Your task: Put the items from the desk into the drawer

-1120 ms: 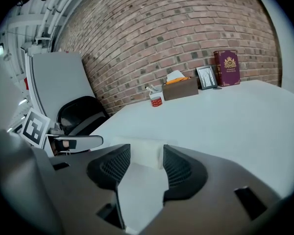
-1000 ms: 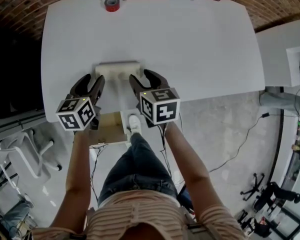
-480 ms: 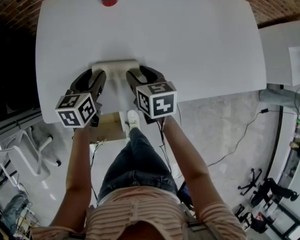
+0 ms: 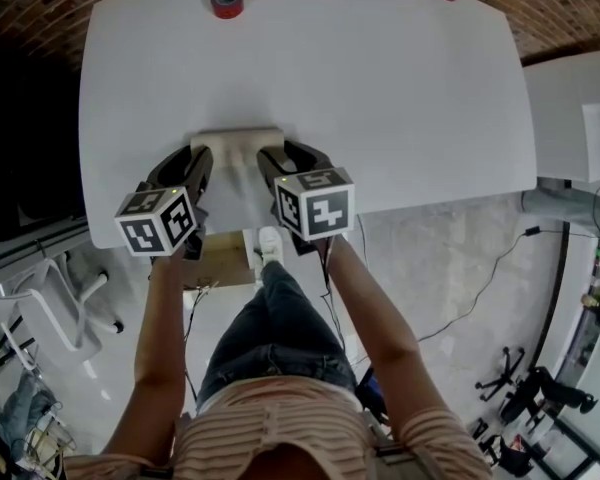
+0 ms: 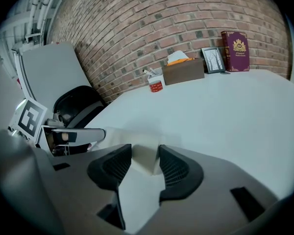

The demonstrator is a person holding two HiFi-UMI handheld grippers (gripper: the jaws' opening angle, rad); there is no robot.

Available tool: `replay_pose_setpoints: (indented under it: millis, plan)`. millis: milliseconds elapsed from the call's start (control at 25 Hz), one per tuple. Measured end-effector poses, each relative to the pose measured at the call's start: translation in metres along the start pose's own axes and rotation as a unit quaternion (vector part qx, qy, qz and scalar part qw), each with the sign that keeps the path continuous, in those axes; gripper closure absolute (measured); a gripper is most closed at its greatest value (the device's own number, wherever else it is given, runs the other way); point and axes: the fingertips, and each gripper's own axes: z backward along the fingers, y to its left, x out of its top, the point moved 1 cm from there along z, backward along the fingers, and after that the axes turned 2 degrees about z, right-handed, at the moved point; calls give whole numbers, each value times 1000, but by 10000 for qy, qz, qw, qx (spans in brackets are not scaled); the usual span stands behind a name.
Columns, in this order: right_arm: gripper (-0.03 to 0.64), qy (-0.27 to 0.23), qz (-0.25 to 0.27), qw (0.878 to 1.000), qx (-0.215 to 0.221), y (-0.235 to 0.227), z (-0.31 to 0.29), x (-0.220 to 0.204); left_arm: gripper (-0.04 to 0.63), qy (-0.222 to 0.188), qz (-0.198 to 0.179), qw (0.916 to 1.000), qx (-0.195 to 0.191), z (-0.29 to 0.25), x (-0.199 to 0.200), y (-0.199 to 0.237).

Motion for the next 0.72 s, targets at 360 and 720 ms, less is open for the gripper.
replay_pose_setpoints:
  millis: [360, 720]
  plan:
    - [430, -112, 162, 9998, -7, 14, 15, 8, 460, -387, -268, 9986, 243, 27, 14, -12]
    - [431, -358, 334, 9986, 185, 45, 36, 8, 462, -823, -300, 9950, 479, 73, 16, -18]
